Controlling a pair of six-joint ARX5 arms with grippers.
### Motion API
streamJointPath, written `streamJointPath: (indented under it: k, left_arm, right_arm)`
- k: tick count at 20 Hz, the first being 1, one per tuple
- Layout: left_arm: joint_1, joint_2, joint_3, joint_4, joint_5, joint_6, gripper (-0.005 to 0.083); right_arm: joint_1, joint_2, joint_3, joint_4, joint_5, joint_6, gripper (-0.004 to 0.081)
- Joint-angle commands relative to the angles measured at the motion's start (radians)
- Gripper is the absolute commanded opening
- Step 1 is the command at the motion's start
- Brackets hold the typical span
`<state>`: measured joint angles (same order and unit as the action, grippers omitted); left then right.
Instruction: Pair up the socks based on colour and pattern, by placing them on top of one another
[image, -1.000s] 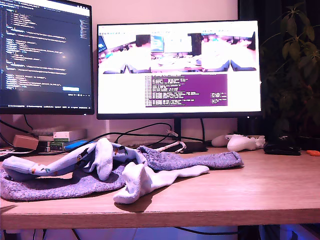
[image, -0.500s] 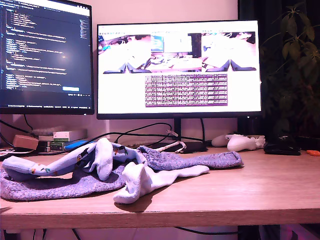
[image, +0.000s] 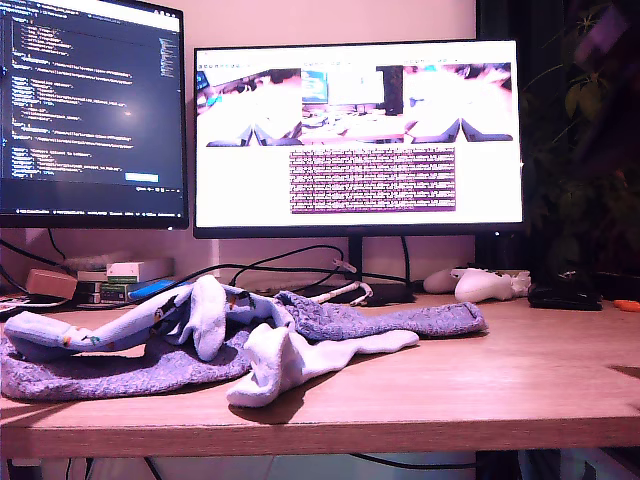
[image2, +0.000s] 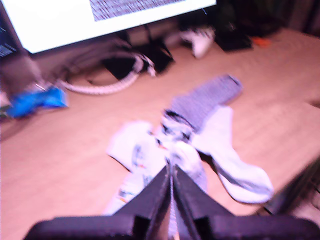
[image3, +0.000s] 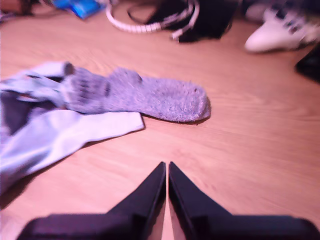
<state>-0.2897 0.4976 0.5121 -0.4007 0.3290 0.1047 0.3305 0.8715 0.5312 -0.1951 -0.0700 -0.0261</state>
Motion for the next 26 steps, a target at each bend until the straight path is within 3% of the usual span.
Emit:
streamJointPath:
  k: [1, 4, 6, 11, 16, 19, 22, 24, 26]
  left_arm:
    - [0.000, 0.041, -0.014, 0.038, 0.028, 0.001, -0.0019]
    - [-0.008, 0.116, -0.014, 0.071, 0.069, 0.001, -0.0019]
    - [-0.017, 0.154, -0.014, 0.088, 0.095, 0.002, -0.0019]
    - [-0.052, 0.199, -0.014, 0.124, 0.147, 0.069, -0.0019]
    - [-0.079, 0.230, -0.014, 0.134, 0.150, 0.087, -0.0019]
    - [-0.080, 0.236, -0.014, 0.136, 0.150, 0.087, -0.0019]
    - [-0.080, 0.237, -0.014, 0.137, 0.149, 0.087, -0.0019]
    - [-0.080, 0.237, -0.014, 0.137, 0.149, 0.087, -0.0019]
    - [-0.080, 0.238, -0.014, 0.136, 0.145, 0.087, -0.0019]
  right_arm:
    - [0.001, 0.097, 0.043, 0.032, -0.008, -0.001, -0.0013]
    - [-0.005, 0.288, 0.166, 0.032, -0.015, -0.001, -0.0013]
    - [-0.017, 0.407, 0.275, -0.002, -0.061, -0.001, -0.0013]
    - [-0.060, 0.672, 0.602, -0.196, -0.133, -0.001, -0.0013]
    - [-0.105, 0.889, 0.859, -0.368, -0.164, -0.001, 0.0000]
    - [-0.111, 0.974, 0.958, -0.413, -0.155, -0.001, 0.0240]
    - [-0.111, 1.058, 1.031, -0.443, -0.145, -0.003, 0.0283]
    - [-0.111, 1.107, 1.066, -0.469, -0.100, -0.005, 0.0340]
    - [-0.111, 1.143, 1.081, -0.477, -0.059, -0.033, 0.0343]
